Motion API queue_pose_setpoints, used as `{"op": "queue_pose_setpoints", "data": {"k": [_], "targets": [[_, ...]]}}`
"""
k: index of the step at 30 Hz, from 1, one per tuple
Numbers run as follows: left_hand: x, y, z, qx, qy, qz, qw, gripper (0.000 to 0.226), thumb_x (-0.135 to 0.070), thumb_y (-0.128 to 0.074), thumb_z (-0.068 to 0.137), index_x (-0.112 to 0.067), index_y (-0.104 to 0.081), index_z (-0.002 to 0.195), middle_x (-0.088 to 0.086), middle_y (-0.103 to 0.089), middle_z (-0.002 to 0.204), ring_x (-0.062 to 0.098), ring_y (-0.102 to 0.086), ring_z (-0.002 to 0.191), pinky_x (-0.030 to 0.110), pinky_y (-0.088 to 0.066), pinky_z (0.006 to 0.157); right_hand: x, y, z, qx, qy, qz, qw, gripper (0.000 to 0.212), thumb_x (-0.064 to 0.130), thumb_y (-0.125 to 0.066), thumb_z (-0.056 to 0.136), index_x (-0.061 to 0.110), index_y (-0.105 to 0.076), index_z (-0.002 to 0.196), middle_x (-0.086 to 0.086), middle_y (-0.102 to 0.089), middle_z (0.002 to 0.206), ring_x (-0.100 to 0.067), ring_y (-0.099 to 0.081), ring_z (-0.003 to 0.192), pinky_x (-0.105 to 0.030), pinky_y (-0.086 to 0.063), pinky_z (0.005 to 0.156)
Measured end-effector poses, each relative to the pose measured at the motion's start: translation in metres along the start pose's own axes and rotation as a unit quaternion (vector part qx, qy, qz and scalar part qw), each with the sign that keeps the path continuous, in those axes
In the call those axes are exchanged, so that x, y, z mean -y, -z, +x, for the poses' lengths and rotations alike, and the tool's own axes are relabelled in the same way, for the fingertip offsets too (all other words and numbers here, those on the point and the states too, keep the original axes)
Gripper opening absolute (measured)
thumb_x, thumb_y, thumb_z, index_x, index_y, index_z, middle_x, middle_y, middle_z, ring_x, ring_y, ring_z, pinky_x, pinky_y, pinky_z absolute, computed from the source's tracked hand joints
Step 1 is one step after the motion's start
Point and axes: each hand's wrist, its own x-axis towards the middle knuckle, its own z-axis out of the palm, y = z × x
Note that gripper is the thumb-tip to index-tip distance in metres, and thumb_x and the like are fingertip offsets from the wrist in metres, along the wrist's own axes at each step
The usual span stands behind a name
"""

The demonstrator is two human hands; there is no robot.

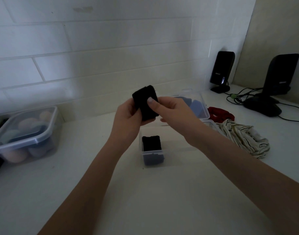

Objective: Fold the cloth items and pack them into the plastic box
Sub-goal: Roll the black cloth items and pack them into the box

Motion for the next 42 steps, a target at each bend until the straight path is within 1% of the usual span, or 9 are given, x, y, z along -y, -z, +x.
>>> {"op": "queue_pose_setpoints", "data": {"k": [6,15,20,23,26,30,37,40,42], "targets": [[-0.003,-0.001,-0.002,0.037,0.019,0.005,0.999,0.026,-0.001,-0.039,0.097,-0.007,-0.057,0.116,0.004,-0.069,0.099,0.012,-0.073,0.079,0.024,-0.057,0.064,0.001,0.002,0.002,0.025,-0.01,0.008,1.0,0.016,0.033,-0.059,0.088,0.022,-0.069,0.083,0.008,-0.068,0.071,0.008,-0.061,0.057,-0.004,-0.042,0.055],[-0.007,-0.002,-0.004,0.037,0.041,-0.025,0.998,0.03,-0.004,-0.036,0.097,-0.018,-0.061,0.107,-0.001,-0.07,0.097,0.014,-0.073,0.081,0.027,-0.058,0.065,0.005,0.004,0.001,0.001,-0.038,0.004,0.999,0.029,0.03,-0.06,0.088,0.005,-0.072,0.094,-0.002,-0.071,0.079,0.008,-0.06,0.056,-0.004,-0.045,0.056],[-0.01,-0.005,-0.004,0.06,0.073,-0.045,0.995,0.025,-0.012,-0.037,0.097,-0.019,-0.061,0.101,0.003,-0.07,0.093,0.02,-0.073,0.078,0.033,-0.06,0.067,0.005,0.004,0.0,-0.03,-0.054,-0.012,0.998,0.042,0.033,-0.061,0.087,-0.009,-0.065,0.094,-0.026,-0.069,0.097,-0.014,-0.058,0.071,-0.025,-0.046,0.067],[-0.01,-0.006,-0.006,0.061,0.035,0.012,0.997,0.017,-0.01,-0.058,0.089,-0.016,-0.06,0.104,0.005,-0.07,0.096,0.016,-0.073,0.081,0.026,-0.059,0.067,0.003,0.006,0.003,-0.046,-0.061,-0.03,0.997,0.035,0.038,-0.067,0.08,0.006,-0.052,0.081,-0.012,-0.061,0.081,-0.017,-0.057,0.076,-0.037,-0.049,0.076],[-0.009,-0.004,-0.006,0.067,0.02,0.01,0.997,0.025,-0.001,-0.063,0.084,-0.015,-0.061,0.105,0.005,-0.071,0.094,0.015,-0.073,0.081,0.024,-0.058,0.069,0.004,0.013,0.006,-0.021,-0.075,0.033,0.996,0.033,0.033,-0.071,0.078,0.011,-0.053,0.096,-0.006,-0.063,0.096,-0.02,-0.065,0.09,-0.038,-0.055,0.083],[-0.011,-0.006,-0.008,0.129,0.029,-0.002,0.991,0.025,0.004,-0.055,0.087,-0.015,-0.061,0.103,0.0,-0.074,0.089,0.016,-0.073,0.082,0.024,-0.058,0.075,0.01,0.018,0.003,0.057,-0.024,0.055,0.997,0.022,0.03,-0.058,0.089,0.012,-0.064,0.099,-0.001,-0.068,0.084,-0.015,-0.065,0.076,-0.03,-0.054,0.065],[-0.01,-0.007,-0.009,0.165,0.04,-0.005,0.985,0.019,-0.01,-0.062,0.082,-0.018,-0.064,0.099,-0.005,-0.076,0.081,0.014,-0.072,0.084,0.024,-0.056,0.079,0.011,0.018,0.003,0.043,0.011,0.044,0.998,0.016,0.025,-0.058,0.089,0.015,-0.058,0.076,-0.007,-0.062,0.071,-0.012,-0.055,0.054,-0.02,-0.042,0.045],[-0.011,-0.006,-0.011,0.194,0.054,-0.004,0.98,0.019,-0.019,-0.056,0.085,-0.018,-0.062,0.103,-0.004,-0.076,0.081,0.017,-0.073,0.081,0.024,-0.057,0.076,0.008,0.019,0.005,0.03,0.028,0.051,0.998,0.02,0.023,-0.058,0.09,0.013,-0.054,0.074,-0.031,-0.064,0.085,-0.022,-0.06,0.068,-0.023,-0.047,0.054],[-0.012,-0.006,-0.011,0.198,0.056,0.006,0.978,0.016,-0.014,-0.05,0.091,-0.018,-0.06,0.103,-0.006,-0.076,0.079,0.017,-0.073,0.077,0.023,-0.057,0.072,0.007,0.02,0.005,0.036,0.033,0.041,0.998,0.014,0.022,-0.058,0.091,0.012,-0.057,0.08,-0.027,-0.066,0.087,-0.015,-0.062,0.064,-0.021,-0.048,0.055]]}}
